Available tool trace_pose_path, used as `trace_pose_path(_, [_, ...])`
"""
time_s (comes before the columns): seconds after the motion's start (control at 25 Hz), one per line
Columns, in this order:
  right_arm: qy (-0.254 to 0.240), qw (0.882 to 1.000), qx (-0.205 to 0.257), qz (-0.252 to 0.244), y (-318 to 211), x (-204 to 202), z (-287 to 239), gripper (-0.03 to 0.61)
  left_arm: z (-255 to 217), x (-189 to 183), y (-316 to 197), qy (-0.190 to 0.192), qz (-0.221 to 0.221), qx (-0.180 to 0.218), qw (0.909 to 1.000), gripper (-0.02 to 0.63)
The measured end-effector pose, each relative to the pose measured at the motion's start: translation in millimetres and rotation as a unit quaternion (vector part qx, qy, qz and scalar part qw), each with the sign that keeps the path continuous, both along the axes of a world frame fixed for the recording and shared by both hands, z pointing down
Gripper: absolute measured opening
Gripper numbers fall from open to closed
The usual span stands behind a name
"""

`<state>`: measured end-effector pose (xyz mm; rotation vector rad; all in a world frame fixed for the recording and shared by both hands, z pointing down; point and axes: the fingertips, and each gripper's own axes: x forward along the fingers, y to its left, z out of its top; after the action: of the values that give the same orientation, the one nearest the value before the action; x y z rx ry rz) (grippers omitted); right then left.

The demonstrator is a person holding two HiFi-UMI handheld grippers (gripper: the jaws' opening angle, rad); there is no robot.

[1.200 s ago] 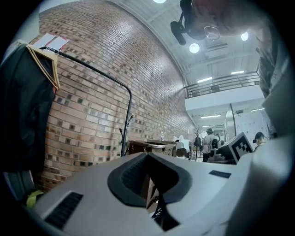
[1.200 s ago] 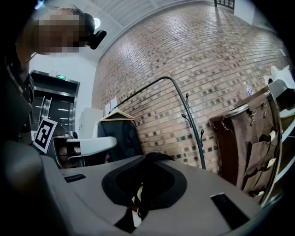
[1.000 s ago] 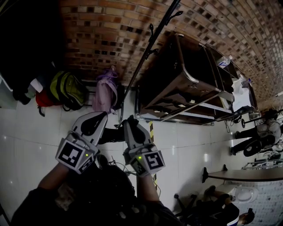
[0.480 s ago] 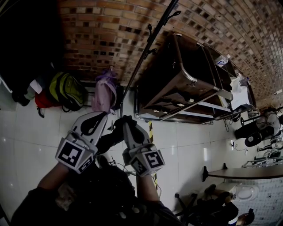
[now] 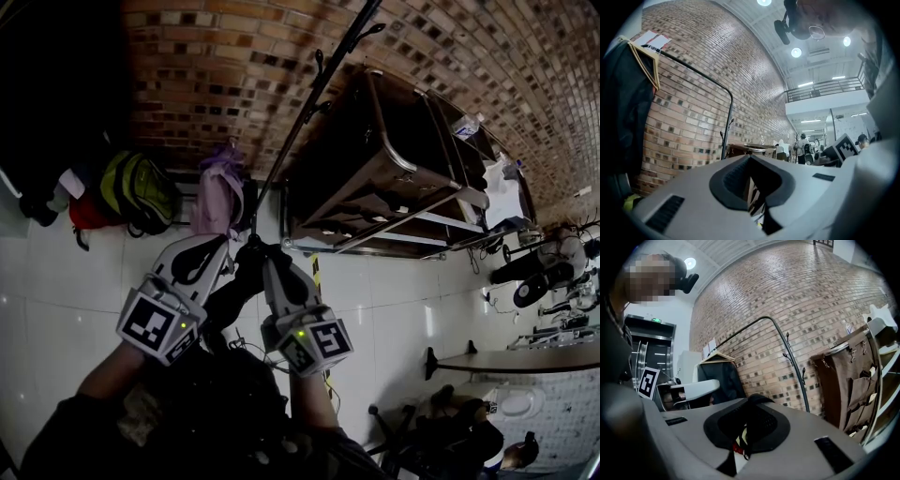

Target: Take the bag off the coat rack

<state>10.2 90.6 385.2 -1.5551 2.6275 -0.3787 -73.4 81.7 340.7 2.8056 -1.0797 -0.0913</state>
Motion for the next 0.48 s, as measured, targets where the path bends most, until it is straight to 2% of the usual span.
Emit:
trace_pose_path(0.32, [-0.021,0.999,0.006,0.032,1.7,-12.5,-20.7,0.02,-3.1,-15.3,-1.0,0.004,0.022,0.013,0.9997,0.018])
trace_pose_path(0.48, [-0.013,0.999,0.018,0.038,-0.1,-20.1,-28.0,0.02,-3.4,-26.4,-5.9,0.005,0.027,0.015,0.9995,0.018])
